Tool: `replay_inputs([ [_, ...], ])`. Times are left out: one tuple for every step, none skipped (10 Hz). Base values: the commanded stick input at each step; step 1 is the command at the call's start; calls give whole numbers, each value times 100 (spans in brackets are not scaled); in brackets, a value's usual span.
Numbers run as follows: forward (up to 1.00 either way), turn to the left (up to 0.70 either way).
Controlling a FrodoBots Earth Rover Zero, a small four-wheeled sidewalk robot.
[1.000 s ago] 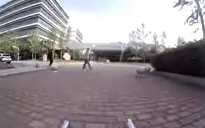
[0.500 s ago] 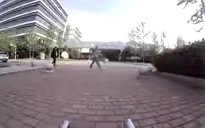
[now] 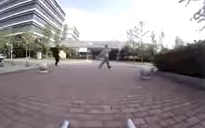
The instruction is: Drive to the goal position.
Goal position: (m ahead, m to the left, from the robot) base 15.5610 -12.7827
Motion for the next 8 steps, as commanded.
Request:
replay_inputs([
  [70, -14],
  [70, -14],
  [70, -14],
  [70, -14],
  [70, -14],
  [70, -14],
  [70, -14],
  [70, -14],
])
